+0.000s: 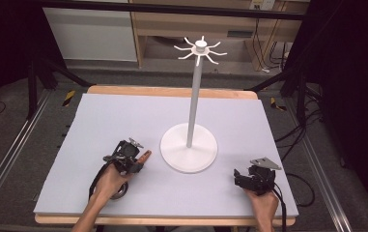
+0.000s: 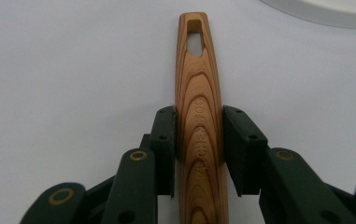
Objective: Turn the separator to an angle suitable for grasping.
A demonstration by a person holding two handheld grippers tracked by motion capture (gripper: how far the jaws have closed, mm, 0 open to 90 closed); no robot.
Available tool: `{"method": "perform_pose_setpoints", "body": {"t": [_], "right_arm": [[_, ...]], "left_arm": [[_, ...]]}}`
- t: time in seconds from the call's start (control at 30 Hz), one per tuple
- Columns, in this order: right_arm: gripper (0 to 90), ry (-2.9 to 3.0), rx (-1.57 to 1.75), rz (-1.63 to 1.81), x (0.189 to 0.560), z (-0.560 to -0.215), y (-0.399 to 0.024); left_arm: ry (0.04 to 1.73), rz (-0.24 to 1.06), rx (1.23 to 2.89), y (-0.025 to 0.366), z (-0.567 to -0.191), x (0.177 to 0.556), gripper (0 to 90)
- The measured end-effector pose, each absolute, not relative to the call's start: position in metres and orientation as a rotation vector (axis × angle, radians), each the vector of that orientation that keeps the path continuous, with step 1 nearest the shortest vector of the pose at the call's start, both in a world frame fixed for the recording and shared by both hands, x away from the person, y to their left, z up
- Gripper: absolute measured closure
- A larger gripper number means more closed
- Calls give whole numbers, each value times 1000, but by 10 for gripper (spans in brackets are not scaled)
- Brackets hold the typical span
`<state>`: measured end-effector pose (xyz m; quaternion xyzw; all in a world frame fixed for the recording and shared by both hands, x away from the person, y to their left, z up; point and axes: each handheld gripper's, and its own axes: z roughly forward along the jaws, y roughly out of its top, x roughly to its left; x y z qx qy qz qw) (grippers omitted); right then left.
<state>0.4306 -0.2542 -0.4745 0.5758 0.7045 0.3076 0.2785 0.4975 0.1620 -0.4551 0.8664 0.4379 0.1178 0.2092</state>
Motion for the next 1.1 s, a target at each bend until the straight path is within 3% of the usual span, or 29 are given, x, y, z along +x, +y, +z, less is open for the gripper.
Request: {"method": "perform_pose_setpoints", "body": {"t": [0.7, 1.1], "right_arm": [[142, 1886, 1555, 827, 430, -475, -258], [142, 1883, 1557, 828, 430, -475, -259]], "left_arm": [[1167, 351, 2406, 163, -450, 493, 666], [1142, 388, 2291, 184, -424, 478, 669]]}}
